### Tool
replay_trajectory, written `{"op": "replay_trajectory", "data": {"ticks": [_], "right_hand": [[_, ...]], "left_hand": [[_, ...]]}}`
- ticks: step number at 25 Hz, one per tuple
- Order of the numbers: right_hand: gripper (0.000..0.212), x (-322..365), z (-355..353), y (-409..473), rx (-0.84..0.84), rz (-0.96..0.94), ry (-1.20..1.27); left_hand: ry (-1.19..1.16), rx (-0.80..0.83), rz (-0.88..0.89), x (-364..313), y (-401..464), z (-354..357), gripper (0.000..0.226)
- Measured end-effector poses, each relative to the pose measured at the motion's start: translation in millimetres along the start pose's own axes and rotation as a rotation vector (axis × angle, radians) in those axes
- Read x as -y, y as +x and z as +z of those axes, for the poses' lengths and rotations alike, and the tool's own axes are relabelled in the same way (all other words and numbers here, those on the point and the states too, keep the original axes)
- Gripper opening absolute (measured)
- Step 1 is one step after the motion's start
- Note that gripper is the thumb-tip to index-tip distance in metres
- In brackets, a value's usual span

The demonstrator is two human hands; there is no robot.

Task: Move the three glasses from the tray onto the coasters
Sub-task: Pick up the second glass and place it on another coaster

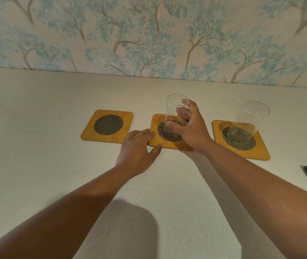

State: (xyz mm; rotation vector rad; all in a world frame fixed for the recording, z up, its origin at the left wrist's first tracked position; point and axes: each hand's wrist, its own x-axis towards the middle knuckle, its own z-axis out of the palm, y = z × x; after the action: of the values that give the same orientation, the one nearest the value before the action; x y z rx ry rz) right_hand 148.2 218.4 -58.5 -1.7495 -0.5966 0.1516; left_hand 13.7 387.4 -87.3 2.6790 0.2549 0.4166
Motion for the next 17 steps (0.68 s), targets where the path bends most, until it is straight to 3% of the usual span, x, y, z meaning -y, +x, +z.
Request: {"op": "replay_trajectory", "data": {"ticks": [7, 13, 17], "right_hand": [[0.094, -3.3, 0.4, -0.8, -0.016, 0.022, -0.031], [0.117, 10.3, -6.0, -11.5, -0.004, 0.097, -0.076], [0.102, 31.2, -24.2, -47.9, -0.006, 0.122, -0.218]], "left_hand": [[0.008, 0.009, -0.012, -1.4, -1.2, 0.3, 0.065], [0.013, 0.026, -0.013, -5.7, -2.7, -4.1, 0.066], [-0.02, -0.145, 0.137, -15.9, -15.5, -14.1, 0.044]]}}
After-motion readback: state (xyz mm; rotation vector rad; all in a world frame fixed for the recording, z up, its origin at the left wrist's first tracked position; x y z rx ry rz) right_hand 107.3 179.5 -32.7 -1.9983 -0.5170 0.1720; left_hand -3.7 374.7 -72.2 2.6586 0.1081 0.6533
